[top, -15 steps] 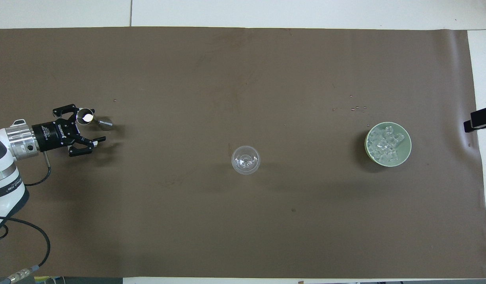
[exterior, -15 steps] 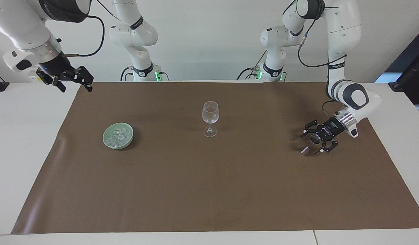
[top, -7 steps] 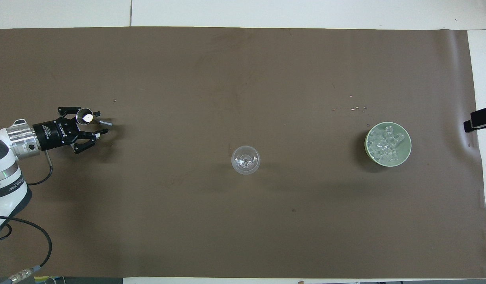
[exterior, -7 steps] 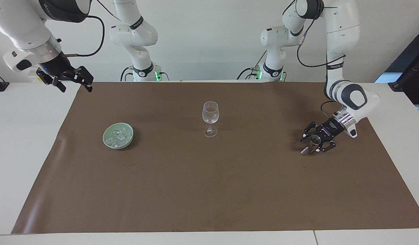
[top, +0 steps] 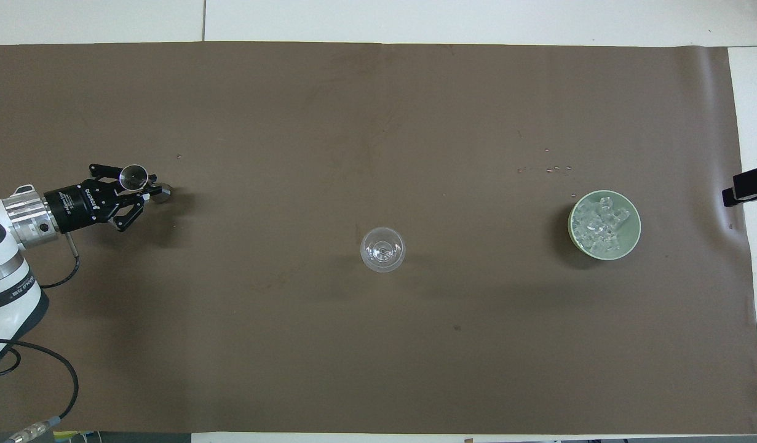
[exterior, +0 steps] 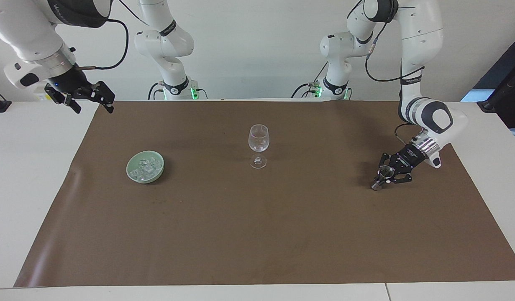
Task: Pour wine and add ice with both arms
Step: 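Lift the silver cup with the left gripper and carry it to the glass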
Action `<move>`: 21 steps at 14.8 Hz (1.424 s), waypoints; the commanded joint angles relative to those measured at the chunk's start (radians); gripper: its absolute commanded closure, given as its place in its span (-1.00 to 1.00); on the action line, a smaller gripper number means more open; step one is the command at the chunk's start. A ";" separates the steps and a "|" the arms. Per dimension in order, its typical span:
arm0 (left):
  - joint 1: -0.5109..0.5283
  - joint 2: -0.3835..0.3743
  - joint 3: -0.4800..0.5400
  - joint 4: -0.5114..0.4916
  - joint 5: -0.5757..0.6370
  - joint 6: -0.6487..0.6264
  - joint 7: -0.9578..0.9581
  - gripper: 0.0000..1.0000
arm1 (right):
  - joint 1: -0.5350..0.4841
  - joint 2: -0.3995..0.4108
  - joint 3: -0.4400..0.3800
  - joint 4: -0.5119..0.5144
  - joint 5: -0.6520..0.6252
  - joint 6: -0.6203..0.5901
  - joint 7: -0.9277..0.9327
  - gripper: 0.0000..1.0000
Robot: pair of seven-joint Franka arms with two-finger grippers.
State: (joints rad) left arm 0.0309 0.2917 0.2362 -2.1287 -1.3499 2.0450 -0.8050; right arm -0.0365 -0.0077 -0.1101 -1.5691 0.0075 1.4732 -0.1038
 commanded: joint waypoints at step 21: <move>-0.299 -0.444 -0.221 -0.065 0.336 0.098 -0.654 1.00 | -0.002 -0.012 0.000 -0.012 0.012 0.001 0.001 -1.00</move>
State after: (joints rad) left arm -0.2598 -0.1342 0.0655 -2.1852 -1.0758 2.1042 -1.4025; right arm -0.0365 -0.0077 -0.1101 -1.5691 0.0075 1.4732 -0.1038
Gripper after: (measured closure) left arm 0.784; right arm 0.000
